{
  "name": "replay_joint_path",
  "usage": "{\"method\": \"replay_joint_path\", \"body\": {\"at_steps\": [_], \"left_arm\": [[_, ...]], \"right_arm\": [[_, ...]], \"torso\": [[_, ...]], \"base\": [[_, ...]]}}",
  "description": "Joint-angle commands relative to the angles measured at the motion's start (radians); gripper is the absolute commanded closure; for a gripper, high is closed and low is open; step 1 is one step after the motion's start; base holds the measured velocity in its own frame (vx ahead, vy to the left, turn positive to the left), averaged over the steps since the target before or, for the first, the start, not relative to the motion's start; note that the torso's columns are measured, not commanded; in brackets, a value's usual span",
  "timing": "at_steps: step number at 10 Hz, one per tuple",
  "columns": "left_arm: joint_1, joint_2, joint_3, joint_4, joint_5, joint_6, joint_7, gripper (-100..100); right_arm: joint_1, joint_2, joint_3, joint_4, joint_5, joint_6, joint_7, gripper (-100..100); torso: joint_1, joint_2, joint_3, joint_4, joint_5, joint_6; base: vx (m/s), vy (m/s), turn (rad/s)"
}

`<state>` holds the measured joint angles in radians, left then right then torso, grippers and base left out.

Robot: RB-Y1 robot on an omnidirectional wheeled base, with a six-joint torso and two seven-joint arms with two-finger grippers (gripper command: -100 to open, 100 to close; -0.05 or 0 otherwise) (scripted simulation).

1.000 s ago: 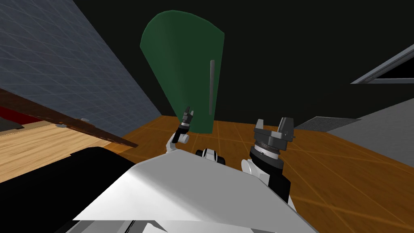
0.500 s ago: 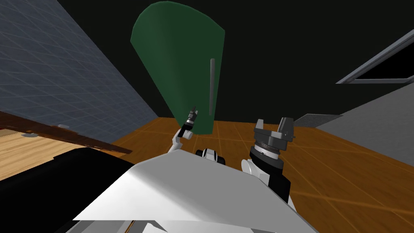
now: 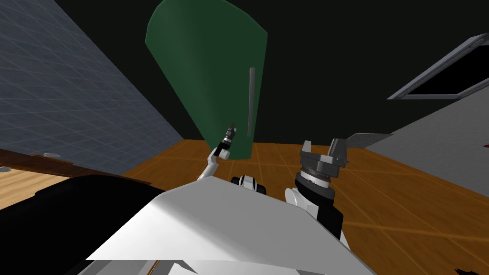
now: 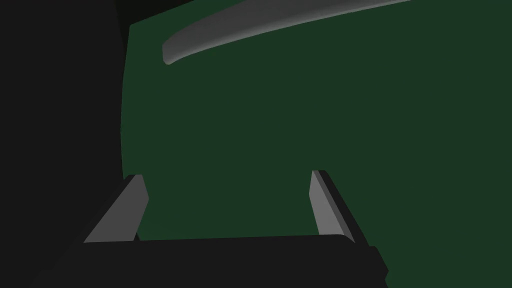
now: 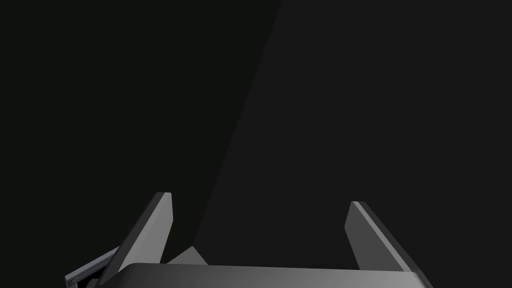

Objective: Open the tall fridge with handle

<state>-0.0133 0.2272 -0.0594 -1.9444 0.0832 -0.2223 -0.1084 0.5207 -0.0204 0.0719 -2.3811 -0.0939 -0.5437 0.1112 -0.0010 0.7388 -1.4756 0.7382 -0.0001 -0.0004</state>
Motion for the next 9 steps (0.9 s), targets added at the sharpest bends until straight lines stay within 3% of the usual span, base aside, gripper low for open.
{"method": "replay_joint_path", "body": {"at_steps": [1, 2, 4, 5, 7, 8, 9], "left_arm": [[-0.080, 0.011, -0.016, 0.051, 0.011, 0.050, -0.014, -100], [-0.114, 0.020, -0.031, 0.097, 0.022, 0.091, -0.028, -100], [-0.167, 0.020, -0.031, 0.106, 0.022, 0.098, -0.028, -100], [-0.203, 0.030, -0.047, 0.154, 0.033, 0.146, -0.041, -100], [-0.251, 0.030, -0.047, 0.163, 0.033, 0.146, -0.041, -100], [-0.283, 0.038, -0.063, 0.205, 0.043, 0.196, -0.055, -100], [-0.318, 0.038, -0.063, 0.220, 0.043, 0.196, -0.055, -100]], "right_arm": [[0.000, 0.000, 0.000, 0.000, 0.000, 0.000, 0.000, 0], [0.000, 0.000, 0.000, 0.000, 0.000, 0.000, 0.000, 0], [0.000, 0.000, 0.000, 0.000, 0.000, 0.000, 0.000, 0], [0.000, 0.000, 0.000, 0.000, 0.000, 0.000, 0.000, 0], [0.000, 0.000, 0.000, 0.000, 0.000, 0.000, 0.000, 0], [0.000, 0.000, 0.000, 0.000, 0.000, 0.000, 0.000, 0], [0.000, 0.000, 0.000, 0.000, 0.000, 0.000, 0.000, 0]], "torso": [[0.003, -0.001, 0.000, 0.000, 0.001, 0.001], [0.002, -0.001, -0.001, 0.000, 0.001, 0.000], [0.002, -0.002, -0.001, 0.000, 0.000, 0.000], [-0.003, 0.000, 0.000, 0.000, -0.001, 0.000], [0.001, 0.000, 0.000, 0.000, 0.000, 0.000], [-0.001, 0.000, 0.000, 0.000, 0.000, 0.000], [0.002, -0.001, -0.001, 0.000, 0.000, 0.001]], "base": [[0.024, 0.105, -0.104], [0.037, 0.129, -0.170], [0.026, 0.091, -0.032], [0.019, 0.083, -0.158], [0.014, 0.067, -0.052], [0.016, 0.097, -0.168], [0.023, 0.112, -0.105]]}}
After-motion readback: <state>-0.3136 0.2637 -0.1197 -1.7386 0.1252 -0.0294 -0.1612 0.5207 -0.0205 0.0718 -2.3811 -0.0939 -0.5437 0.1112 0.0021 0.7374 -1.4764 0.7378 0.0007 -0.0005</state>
